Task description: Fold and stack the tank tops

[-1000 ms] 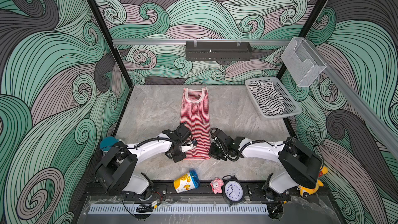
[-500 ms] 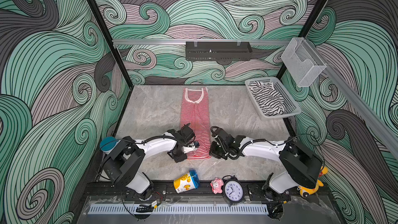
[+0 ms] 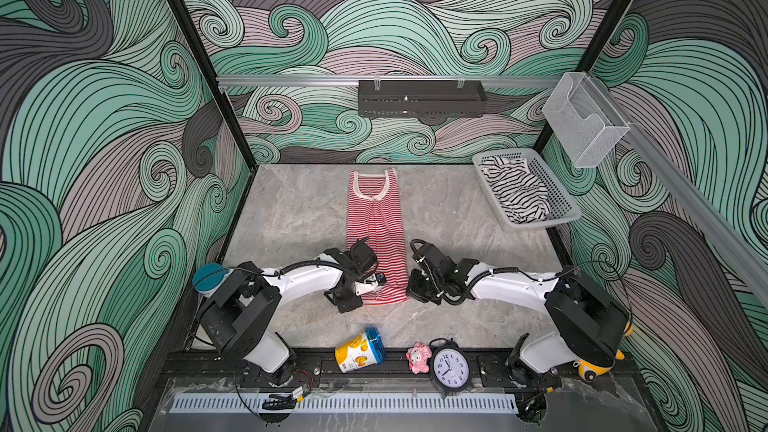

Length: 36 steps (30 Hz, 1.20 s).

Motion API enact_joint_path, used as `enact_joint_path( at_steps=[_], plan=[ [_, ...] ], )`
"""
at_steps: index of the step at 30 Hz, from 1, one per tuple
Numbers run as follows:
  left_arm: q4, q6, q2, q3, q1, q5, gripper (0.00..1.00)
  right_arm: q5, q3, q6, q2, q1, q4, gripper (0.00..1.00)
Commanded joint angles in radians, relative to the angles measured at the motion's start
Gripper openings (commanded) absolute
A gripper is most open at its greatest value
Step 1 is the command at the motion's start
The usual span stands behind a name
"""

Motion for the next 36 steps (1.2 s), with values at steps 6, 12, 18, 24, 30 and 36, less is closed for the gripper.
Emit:
enact_joint_path(
  at_steps=[6, 12, 18, 24, 30, 36],
  plan=[
    [-0.198, 0.02, -0.095, 0.072, -0.015, 0.127, 0.0, 0.008, -0.002, 0.028, -0.123, 0.031, -0.038, 0.0],
    [-0.218, 0.0, -0.236, 0.147, -0.014, -0.026, 0.0, 0.055, 0.093, -0.005, -0.21, 0.025, -0.15, 0.0],
    [-0.218, 0.023, -0.259, 0.263, -0.002, -0.154, 0.0, 0.064, 0.24, -0.086, -0.223, -0.026, -0.265, 0.0],
    [-0.163, 0.075, -0.214, 0.338, 0.047, -0.228, 0.0, 0.022, 0.363, -0.153, -0.184, -0.108, -0.292, 0.0],
    [-0.092, 0.119, -0.126, 0.423, 0.159, -0.235, 0.0, -0.033, 0.501, -0.219, -0.087, -0.204, -0.316, 0.0],
    [-0.062, 0.144, 0.007, 0.541, 0.256, -0.181, 0.0, -0.109, 0.63, -0.266, 0.062, -0.279, -0.321, 0.0]
  ],
)
